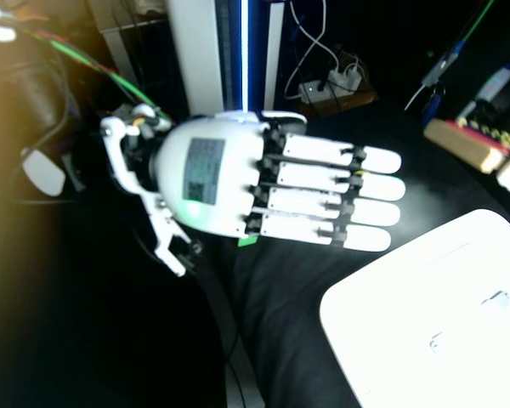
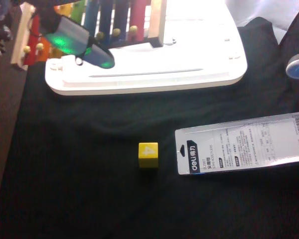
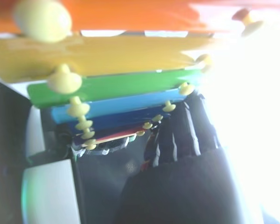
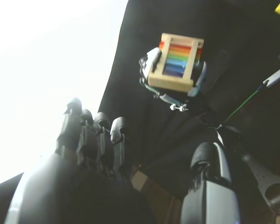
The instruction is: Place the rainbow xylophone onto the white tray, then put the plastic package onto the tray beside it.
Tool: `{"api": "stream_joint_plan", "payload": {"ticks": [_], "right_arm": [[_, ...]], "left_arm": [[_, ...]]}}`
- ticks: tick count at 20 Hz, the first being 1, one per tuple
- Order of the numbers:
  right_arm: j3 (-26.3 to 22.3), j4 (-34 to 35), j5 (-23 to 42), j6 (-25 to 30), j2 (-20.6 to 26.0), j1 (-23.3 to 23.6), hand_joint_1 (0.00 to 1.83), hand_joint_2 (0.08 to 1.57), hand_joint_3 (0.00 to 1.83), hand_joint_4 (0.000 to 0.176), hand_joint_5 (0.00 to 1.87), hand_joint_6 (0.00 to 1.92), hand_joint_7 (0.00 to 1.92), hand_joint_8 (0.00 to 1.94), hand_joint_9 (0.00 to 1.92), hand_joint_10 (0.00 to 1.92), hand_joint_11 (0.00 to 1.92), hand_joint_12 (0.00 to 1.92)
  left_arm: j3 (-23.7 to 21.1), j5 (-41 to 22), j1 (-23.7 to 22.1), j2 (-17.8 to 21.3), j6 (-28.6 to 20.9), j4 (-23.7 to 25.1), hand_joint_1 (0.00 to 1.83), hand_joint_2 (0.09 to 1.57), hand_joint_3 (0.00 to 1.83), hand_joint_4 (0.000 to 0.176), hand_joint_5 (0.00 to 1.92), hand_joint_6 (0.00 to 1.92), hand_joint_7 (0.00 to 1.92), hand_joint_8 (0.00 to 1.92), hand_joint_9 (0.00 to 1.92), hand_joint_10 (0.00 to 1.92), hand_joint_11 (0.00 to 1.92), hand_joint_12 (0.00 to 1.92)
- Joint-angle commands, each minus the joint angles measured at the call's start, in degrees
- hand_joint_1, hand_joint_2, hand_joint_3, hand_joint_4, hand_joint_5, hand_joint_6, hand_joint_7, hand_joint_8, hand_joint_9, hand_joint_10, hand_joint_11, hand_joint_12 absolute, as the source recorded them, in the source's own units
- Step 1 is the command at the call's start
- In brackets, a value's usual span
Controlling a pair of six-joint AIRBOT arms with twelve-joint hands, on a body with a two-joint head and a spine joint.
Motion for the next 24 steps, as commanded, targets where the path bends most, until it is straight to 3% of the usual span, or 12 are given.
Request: {"api": "stream_joint_plan", "payload": {"ticks": [1,6,8,9,10,11,12,13,15,16,17,24], "right_arm": [[0.33,2.81,6.3,0.46,-0.22,1.35,0.77,0.91,0.0,0.0,0.29,0.0,0.12,0.0,0.05,0.01,0.11,0.08],[0.69,1.42,6.3,0.46,-1.3,3.16,0.7,0.79,0.0,0.0,0.29,0.0,0.13,0.0,0.09,0.01,0.14,0.1],[0.69,0.87,6.3,0.46,-1.45,3.7,0.69,0.79,0.0,0.0,0.29,0.0,0.13,0.0,0.1,0.01,0.15,0.1],[0.72,0.6,6.3,0.46,-1.55,3.96,0.68,0.78,0.0,0.0,0.29,0.0,0.13,0.0,0.1,0.01,0.15,0.1],[0.78,0.28,6.3,0.46,-1.77,4.29,0.67,0.78,0.0,0.0,0.29,0.0,0.13,0.0,0.1,0.01,0.15,0.1],[0.81,-0.01,6.3,0.46,-1.93,4.59,0.66,0.78,0.0,0.0,0.29,0.0,0.13,0.0,0.11,0.01,0.15,0.1],[0.83,-0.3,6.3,0.46,-2.07,4.85,0.65,0.78,0.0,0.0,0.3,0.0,0.14,0.0,0.11,0.01,0.15,0.1],[0.85,-0.56,6.3,0.46,-2.21,5.1,0.66,0.79,0.0,0.0,0.3,0.0,0.14,0.0,0.11,0.01,0.14,0.1],[1.03,-1.02,6.3,0.46,-2.58,5.55,0.66,0.79,0.0,0.0,0.28,0.0,0.13,0.0,0.12,0.01,0.15,0.1],[1.05,-1.18,6.29,0.46,-2.66,5.7,0.65,0.78,0.0,0.0,0.28,0.0,0.13,0.0,0.13,0.01,0.16,0.11],[1.05,-1.45,6.29,0.46,-2.74,5.94,0.65,0.78,0.0,0.0,0.29,0.0,0.13,0.0,0.14,0.01,0.15,0.1],[1.01,-3.26,6.28,0.48,-3.04,7.68,0.65,0.77,0.0,0.0,0.3,0.01,0.17,0.01,0.17,0.01,0.15,0.12]], "left_arm": [[0.73,-1.74,-1.24,-0.77,0.1,-2.69,1.08,1.13,0.0,0.0,0.28,1.07,0.36,1.25,0.43,1.29,0.33,1.5],[9.1,1.04,-0.77,-8.5,0.35,-3.58,1.02,1.13,0.0,0.013,0.25,1.21,0.4,1.08,0.43,1.02,0.25,1.32],[12.32,1.04,0.1,-11.37,0.44,-5.49,1.08,1.13,0.0,0.0,0.3,1.13,0.4,1.07,0.43,1.0,0.24,1.28],[13.86,1.0,0.59,-12.82,1.42,-7.15,1.25,1.21,0.01,0.0,0.37,1.12,0.63,1.37,0.48,1.0,0.31,1.24],[15.61,1.01,1.07,-14.44,2.17,-8.61,1.12,1.29,0.0,0.021,0.55,1.48,0.64,1.47,0.5,1.02,0.35,1.2],[16.97,1.29,1.3,-15.66,2.16,-9.06,1.25,1.27,0.0,0.0,0.38,1.3,0.65,1.5,0.49,1.02,0.37,1.13],[18.09,1.42,1.48,-16.63,2.16,-9.4,1.29,1.26,0.0,0.0,0.37,1.22,0.67,1.48,0.5,1.02,0.38,1.1],[19.08,1.66,1.56,-17.48,2.16,-9.62,1.29,1.14,0.0,0.0,0.35,1.15,0.46,1.21,0.5,1.01,0.41,1.12],[21.15,2.26,1.67,-19.2,2.15,-9.76,1.31,1.21,0.0,0.017,0.39,1.12,0.72,1.38,0.5,0.98,0.29,1.2],[22.02,2.57,1.8,-19.92,2.17,-9.73,1.34,1.12,0.0,0.005,0.41,1.07,0.53,1.07,0.51,0.92,0.29,1.15],[22.98,2.99,1.93,-20.64,2.18,-9.72,1.28,1.12,0.0,0.0,0.41,1.04,0.56,1.0,0.57,0.77,0.29,1.0],[29.1,6.14,3.43,-24.54,2.18,-9.65,1.21,1.08,0.0,0.0,0.35,1.0,0.48,0.82,0.51,0.77,0.25,1.14]]}}
